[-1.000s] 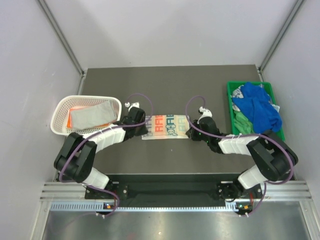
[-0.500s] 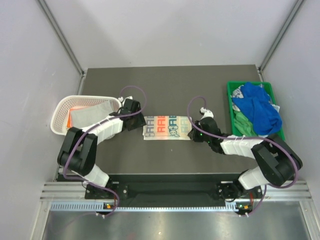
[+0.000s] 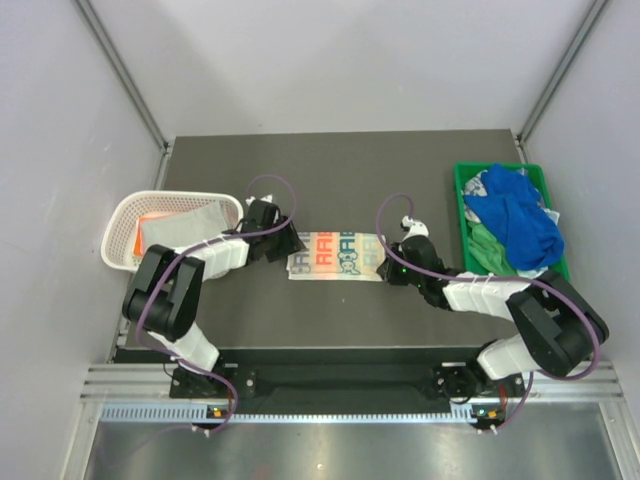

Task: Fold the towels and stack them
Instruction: Neatly place the folded towel into the bin

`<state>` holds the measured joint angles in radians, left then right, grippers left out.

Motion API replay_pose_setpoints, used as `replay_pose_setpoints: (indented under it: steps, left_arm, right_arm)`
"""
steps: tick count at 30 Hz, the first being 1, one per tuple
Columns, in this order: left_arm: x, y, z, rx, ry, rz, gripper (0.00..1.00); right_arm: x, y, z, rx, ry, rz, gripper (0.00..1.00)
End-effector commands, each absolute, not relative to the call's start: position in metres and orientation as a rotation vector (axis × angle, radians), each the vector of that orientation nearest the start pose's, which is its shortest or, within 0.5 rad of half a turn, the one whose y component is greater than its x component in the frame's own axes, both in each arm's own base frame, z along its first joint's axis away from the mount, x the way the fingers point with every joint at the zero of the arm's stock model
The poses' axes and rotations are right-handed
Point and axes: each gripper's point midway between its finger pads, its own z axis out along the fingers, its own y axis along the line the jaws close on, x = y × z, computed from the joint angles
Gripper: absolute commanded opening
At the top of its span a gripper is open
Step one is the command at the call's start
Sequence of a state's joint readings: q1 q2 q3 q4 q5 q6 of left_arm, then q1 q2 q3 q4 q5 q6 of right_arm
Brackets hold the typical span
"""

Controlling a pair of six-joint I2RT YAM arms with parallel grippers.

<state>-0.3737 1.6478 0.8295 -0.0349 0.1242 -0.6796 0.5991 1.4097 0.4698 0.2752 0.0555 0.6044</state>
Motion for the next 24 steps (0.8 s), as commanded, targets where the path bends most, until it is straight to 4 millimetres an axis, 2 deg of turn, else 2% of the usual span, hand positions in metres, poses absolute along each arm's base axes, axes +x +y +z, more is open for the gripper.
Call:
replay_pose_setpoints:
  steps: [1,4,12,15,16,18,19,20,23,24]
  left_arm:
    - [0.307,-0.169,-0.013,-0.38,2.663,-0.484,0.57]
    - [0.303,-0.157,-0.023,-0.402,2.688,-0.381,0.52]
    - [0.296,-0.161,-0.04,-0.378,2.726,-0.281,0.44]
    - [0.297,-0.161,-0.043,-0.38,2.725,-0.254,0.35]
    - [0.299,-0.161,-0.043,-0.384,2.725,-0.245,0.24]
    - [0.301,-0.156,-0.04,-0.379,2.717,-0.209,0.14]
    - [0.305,-0.156,-0.036,-0.371,2.707,-0.198,0.03]
    - [0.308,-0.155,-0.032,-0.366,2.695,-0.182,0.0]
    - [0.319,-0.145,-0.011,-0.323,2.655,-0.07,0.0]
    - [0.321,-0.132,-0.001,-0.305,2.631,0.028,0.0]
  right_arm:
    - [0.277,0.202,0.033,0.027,2.293,0.573,0.19]
    - [0.276,0.204,0.034,0.022,2.293,0.584,0.19]
    - [0.277,0.21,0.046,0.012,2.275,0.627,0.19]
    - [0.28,0.212,0.053,0.003,2.26,0.631,0.2]
    - [0.279,0.212,0.054,0.0,2.262,0.629,0.2]
    - [0.28,0.212,0.057,-0.004,2.258,0.632,0.2]
    - [0.281,0.212,0.059,-0.007,2.255,0.633,0.2]
    - [0.281,0.214,0.062,-0.01,2.251,0.644,0.2]
    - [0.283,0.216,0.073,-0.019,2.232,0.651,0.22]
    - [0.285,0.216,0.078,-0.023,2.22,0.65,0.24]
